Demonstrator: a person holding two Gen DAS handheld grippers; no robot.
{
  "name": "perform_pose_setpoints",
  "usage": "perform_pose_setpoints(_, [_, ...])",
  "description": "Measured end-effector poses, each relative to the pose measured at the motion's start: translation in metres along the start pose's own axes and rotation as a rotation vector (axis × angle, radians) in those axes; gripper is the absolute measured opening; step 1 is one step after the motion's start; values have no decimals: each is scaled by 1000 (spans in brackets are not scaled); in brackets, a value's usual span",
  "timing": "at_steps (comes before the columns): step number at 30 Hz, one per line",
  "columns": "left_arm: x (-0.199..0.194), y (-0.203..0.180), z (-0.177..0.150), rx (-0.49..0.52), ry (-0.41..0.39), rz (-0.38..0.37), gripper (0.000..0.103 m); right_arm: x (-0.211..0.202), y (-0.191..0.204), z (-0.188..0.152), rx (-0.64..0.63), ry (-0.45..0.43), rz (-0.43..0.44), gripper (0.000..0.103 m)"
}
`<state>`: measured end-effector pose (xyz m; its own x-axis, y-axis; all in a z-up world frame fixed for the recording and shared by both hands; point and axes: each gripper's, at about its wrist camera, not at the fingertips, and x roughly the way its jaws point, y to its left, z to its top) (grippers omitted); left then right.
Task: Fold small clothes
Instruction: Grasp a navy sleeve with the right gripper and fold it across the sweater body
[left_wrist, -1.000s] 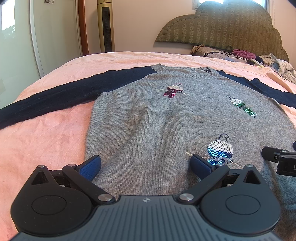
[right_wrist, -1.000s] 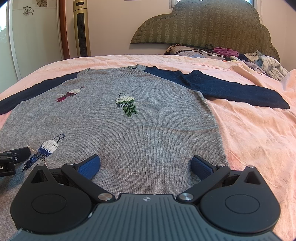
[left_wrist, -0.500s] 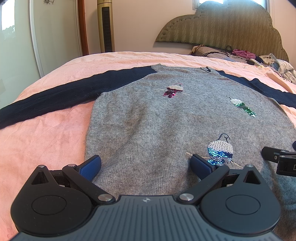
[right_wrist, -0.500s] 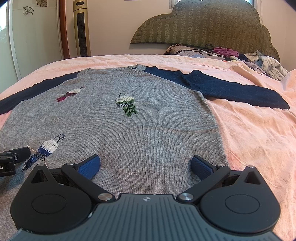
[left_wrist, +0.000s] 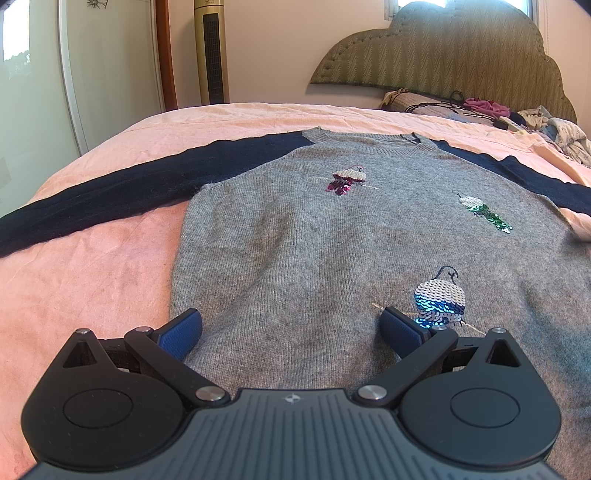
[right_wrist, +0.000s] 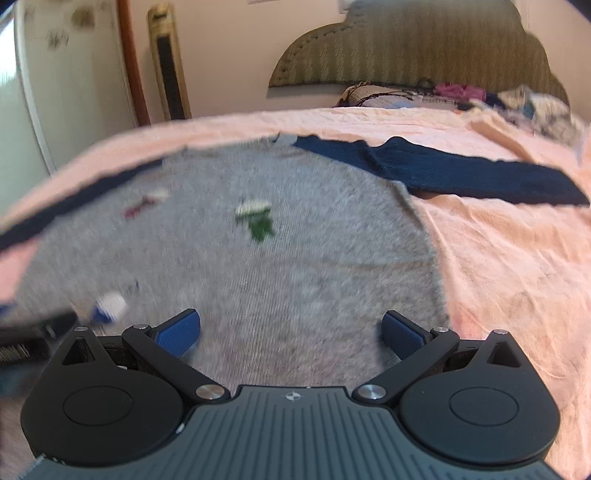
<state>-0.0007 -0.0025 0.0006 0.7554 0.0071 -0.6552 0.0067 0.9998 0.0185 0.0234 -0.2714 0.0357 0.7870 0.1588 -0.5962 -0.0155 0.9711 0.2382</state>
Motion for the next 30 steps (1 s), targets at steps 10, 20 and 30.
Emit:
perform_pose_setpoints(10, [0, 0, 0, 0, 0, 0, 103, 6, -278, 89, 835, -211, -22, 100])
perform_pose_setpoints(20, [1, 0, 0, 0, 0, -1, 103, 57, -336, 100, 900, -272, -96, 83])
perform_pose_setpoints(30, [2, 0, 0, -5, -1, -6, 103, 45, -233, 141, 542, -321, -49, 14])
